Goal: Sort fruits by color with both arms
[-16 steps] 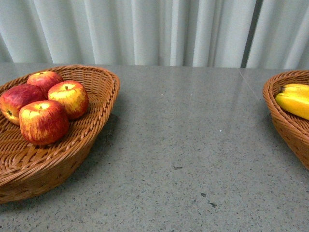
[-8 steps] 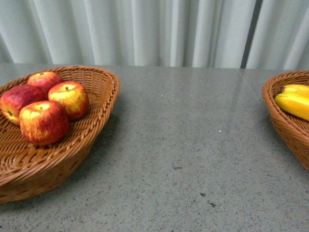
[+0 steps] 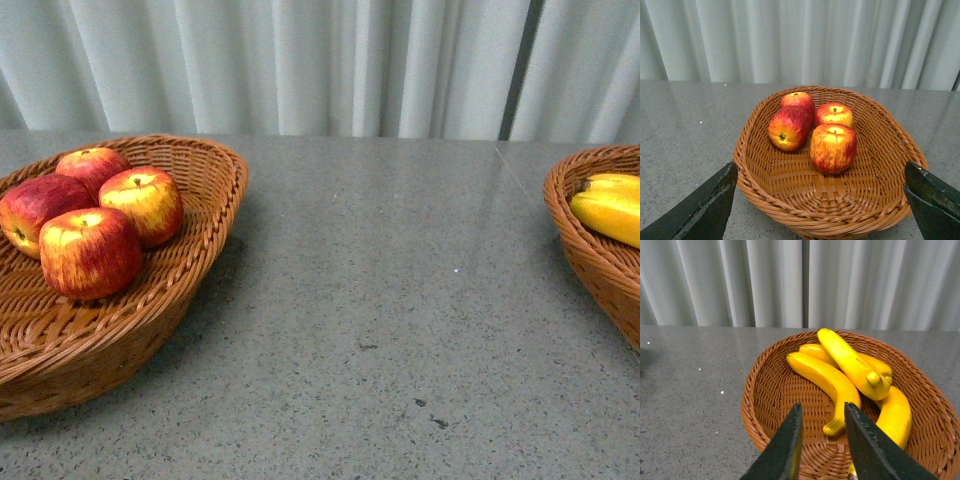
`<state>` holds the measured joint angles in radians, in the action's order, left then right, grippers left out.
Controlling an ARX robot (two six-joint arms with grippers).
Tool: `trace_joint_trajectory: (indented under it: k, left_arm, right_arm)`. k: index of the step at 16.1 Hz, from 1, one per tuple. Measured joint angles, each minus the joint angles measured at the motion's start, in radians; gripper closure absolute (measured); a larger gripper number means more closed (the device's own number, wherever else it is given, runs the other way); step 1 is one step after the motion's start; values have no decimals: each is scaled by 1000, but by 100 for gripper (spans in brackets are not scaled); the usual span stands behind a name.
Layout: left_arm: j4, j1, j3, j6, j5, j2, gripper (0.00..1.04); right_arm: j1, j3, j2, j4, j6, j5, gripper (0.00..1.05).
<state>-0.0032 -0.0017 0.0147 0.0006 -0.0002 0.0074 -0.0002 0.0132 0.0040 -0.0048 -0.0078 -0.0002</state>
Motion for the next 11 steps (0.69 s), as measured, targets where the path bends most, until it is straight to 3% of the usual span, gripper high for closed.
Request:
trace_joint_trajectory:
  k: [3, 11]
  left_arm:
    - [0, 0, 0, 0, 0, 0, 7]
    - [0, 0, 0, 0, 0, 0, 7]
  right_arm:
    - [0, 0, 0, 0, 1, 0, 4]
    - [0, 0, 0, 0, 0, 0, 7]
